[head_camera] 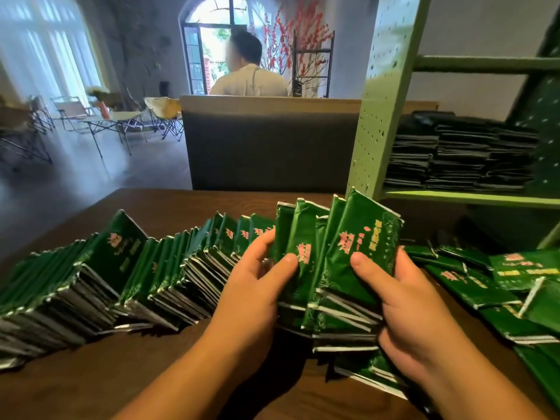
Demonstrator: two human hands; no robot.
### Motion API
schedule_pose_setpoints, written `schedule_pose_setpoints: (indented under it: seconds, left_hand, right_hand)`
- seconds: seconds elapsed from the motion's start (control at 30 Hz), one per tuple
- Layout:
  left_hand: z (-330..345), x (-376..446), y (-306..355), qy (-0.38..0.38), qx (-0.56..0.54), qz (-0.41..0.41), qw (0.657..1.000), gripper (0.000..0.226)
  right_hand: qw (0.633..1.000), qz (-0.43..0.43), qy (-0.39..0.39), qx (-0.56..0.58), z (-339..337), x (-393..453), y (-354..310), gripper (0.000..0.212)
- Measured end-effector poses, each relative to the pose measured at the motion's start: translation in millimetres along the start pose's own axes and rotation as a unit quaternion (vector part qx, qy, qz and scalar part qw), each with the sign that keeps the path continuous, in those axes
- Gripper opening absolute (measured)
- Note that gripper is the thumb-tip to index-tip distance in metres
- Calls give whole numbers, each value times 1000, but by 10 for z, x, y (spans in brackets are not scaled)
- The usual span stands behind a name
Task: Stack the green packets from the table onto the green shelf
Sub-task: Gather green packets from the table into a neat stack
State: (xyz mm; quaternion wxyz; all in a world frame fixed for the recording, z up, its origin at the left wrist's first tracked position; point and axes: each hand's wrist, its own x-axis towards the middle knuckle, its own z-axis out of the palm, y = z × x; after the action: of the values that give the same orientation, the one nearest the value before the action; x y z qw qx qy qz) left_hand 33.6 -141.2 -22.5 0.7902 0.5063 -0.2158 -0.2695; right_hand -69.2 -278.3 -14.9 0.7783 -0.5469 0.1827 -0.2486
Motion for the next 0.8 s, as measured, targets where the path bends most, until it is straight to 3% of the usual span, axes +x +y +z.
schedule_pose_setpoints:
  seconds: [0.2, 0.4, 0.57, 0.6, 0.7, 0.8]
  left_hand:
    - [20, -80, 7, 23, 26, 57, 998, 41]
    - [-11, -46, 86, 15, -3, 32, 999, 24]
    - [-42, -5, 83, 23, -45, 23, 998, 29]
    - [-46, 3, 98, 26, -63, 17, 998, 30]
    - [-91, 14, 148, 39, -136, -21, 990, 34]
    - [-126, 29, 166, 16, -183, -65, 981, 30]
  right_hand:
    - [998, 29, -34, 49, 17, -42, -3, 43]
    - [999, 4, 0, 47, 0, -31, -42, 49]
    - [996, 29, 9, 88, -10, -32, -54, 48]
    - [992, 47, -3, 113, -25, -21, -59, 53]
    - [979, 105, -50, 169, -66, -17, -57, 94]
    - [976, 122, -72, 166, -71, -24, -22, 107]
